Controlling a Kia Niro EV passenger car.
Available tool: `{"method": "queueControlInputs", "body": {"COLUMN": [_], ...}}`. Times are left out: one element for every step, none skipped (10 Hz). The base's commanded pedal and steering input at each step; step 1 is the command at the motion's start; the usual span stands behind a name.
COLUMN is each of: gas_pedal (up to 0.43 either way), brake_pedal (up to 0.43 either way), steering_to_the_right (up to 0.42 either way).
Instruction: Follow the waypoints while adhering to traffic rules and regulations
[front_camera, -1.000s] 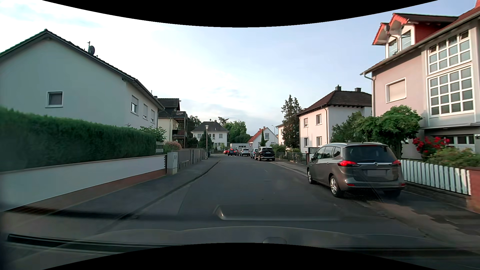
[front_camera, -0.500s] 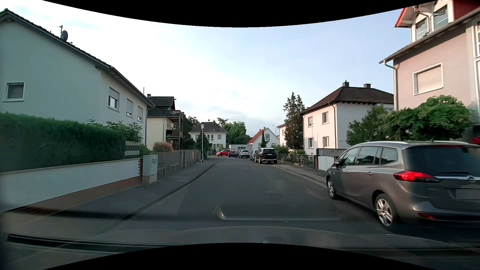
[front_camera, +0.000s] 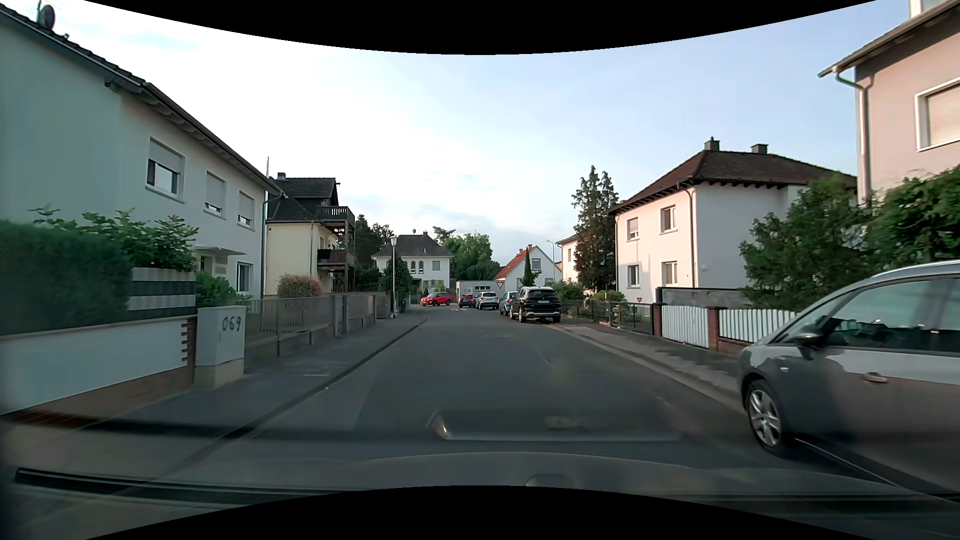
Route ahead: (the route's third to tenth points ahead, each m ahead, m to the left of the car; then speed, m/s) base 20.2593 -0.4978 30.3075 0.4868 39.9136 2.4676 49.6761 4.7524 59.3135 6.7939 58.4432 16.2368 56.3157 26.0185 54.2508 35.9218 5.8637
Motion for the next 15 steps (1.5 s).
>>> {"method": "queueControlInputs", "body": {"gas_pedal": [0.079,0.079,0.079,0.020,0.000,0.000,0.000,0.000,0.000,0.000,0.000,0.000,0.000,0.000,0.000], "brake_pedal": [0.000,0.000,0.000,0.000,0.000,0.000,0.000,0.000,0.024,0.110,0.134,0.177,0.183,0.207,0.213], "steering_to_the_right": [-0.002,-0.002,-0.002,-0.001,0.006,0.013,0.031,0.048,0.061,0.067,0.068,0.072,0.072,0.072,0.070]}}
